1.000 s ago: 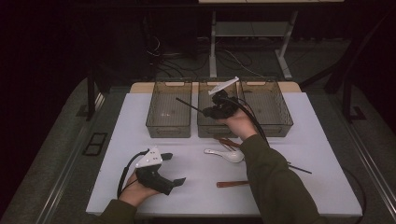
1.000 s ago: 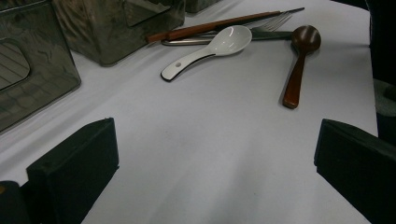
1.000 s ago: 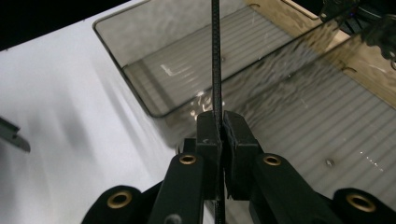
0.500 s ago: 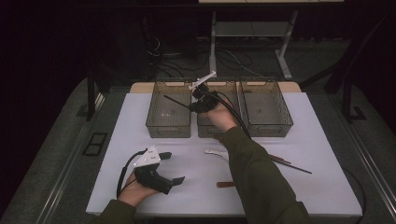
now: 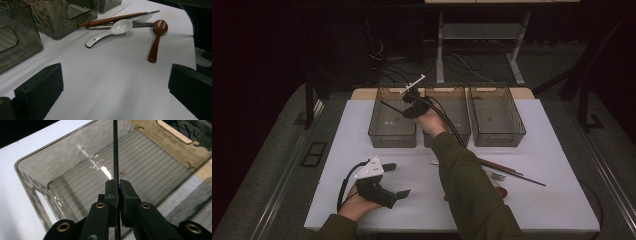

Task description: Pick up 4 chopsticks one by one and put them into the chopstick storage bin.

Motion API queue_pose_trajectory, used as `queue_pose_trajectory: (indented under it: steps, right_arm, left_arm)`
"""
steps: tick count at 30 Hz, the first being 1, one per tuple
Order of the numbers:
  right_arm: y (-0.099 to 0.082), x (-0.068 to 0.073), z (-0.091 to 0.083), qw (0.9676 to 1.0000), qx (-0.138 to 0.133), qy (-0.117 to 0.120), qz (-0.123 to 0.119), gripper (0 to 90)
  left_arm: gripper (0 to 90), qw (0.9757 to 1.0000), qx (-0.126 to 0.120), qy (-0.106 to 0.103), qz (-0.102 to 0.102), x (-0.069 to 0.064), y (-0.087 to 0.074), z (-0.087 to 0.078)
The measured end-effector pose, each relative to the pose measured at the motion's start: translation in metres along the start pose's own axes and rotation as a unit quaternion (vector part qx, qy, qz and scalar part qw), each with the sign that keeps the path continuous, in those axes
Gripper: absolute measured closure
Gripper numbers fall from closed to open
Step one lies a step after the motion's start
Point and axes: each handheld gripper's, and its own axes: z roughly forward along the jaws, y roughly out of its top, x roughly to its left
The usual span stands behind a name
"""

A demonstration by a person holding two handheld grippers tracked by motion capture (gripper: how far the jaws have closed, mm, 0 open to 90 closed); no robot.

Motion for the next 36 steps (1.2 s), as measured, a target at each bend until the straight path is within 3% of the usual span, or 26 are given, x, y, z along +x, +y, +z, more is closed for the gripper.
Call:
queue_pose_trajectory:
  steps: [8,10,13,18,36]
  right_arm:
    - [0.009,0.009,0.017,0.9999,0.009,-0.010,0.007,84.7]
    - [0.011,0.011,0.016,0.9997,-0.004,-0.023,-0.002,73.1]
    - [0.012,0.010,0.011,0.9994,-0.020,-0.026,0.006,63.9]
    - [0.012,0.005,0.001,0.9994,-0.030,-0.018,0.006,56.8]
    - [-0.012,-0.005,-0.041,0.9979,-0.061,0.023,-0.008,44.6]
  left_arm:
    - [0.0,1.0000,0.002,-0.006,-0.001,-0.001,0.000,0.002]
    - [0.0,1.0000,0.002,-0.009,0.001,-0.001,0.000,0.003]
    - [0.0,1.0000,0.002,-0.008,0.001,-0.001,0.001,0.003]
    - [0.0,1.0000,0.002,-0.007,0.002,-0.001,0.001,0.003]
    - [0.0,0.9999,0.007,-0.004,0.008,0.001,0.000,0.004]
